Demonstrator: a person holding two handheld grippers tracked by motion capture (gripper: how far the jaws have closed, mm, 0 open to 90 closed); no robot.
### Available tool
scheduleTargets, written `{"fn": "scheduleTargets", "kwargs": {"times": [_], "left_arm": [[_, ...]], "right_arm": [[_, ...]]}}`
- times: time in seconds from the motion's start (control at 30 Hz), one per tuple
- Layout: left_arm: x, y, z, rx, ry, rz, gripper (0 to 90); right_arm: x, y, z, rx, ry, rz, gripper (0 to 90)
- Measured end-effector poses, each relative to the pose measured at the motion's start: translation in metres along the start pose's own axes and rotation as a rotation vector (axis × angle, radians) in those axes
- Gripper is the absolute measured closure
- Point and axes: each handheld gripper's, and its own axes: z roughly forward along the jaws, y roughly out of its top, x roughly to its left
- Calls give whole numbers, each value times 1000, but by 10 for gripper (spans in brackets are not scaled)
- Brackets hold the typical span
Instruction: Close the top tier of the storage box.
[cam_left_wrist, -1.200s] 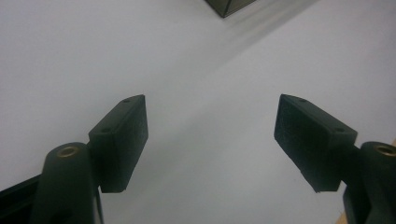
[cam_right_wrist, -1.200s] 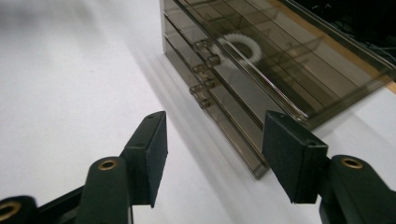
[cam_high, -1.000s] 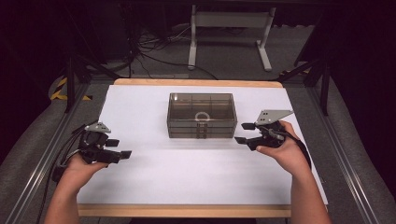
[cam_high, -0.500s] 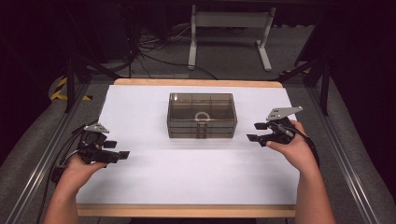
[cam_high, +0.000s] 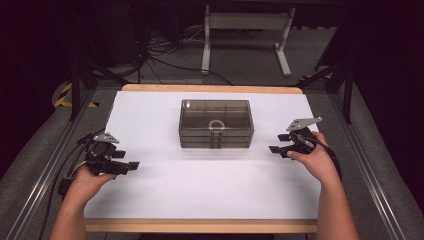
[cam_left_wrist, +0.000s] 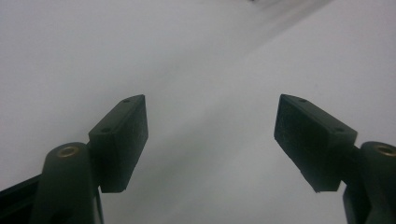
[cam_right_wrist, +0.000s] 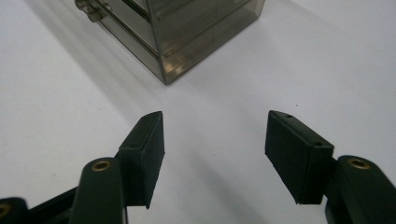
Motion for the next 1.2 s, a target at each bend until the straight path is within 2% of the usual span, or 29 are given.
{"fn": "scheduleTargets", "kwargs": {"times": [0.07,0.13,0.23,0.53,0.67,0.77,0.83,0.93,1.0,1.1,1.2], "left_arm": [[1,-1,0,-5,4,-3,266],[4,-2,1,-2,-2,-9,266],[5,-2,5,-3,-11,-17,266],[11,-6,12,6,-13,-33,265],[13,-7,15,15,9,-32,262],[14,-8,17,26,8,-34,255],[14,-9,18,27,12,-34,252],[14,-9,19,28,16,-34,249],[14,-9,19,30,14,-34,247],[14,-9,19,25,20,-32,246],[14,-9,18,13,27,-37,244]], "right_arm": [[-2,-2,2,0,-3,3,386],[-5,-6,6,-38,-10,19,386],[-9,-9,10,-59,-17,30,386],[-16,-21,25,-14,-8,44,386],[-17,-26,30,-28,-6,43,385],[-17,-28,35,-14,-14,23,374],[-17,-30,37,-25,-15,13,373],[-19,-33,39,-18,-24,14,346],[-19,-35,40,-40,-26,27,342],[-19,-35,41,-43,-21,30,321],[-18,-34,41,-38,-29,35,334]]}}
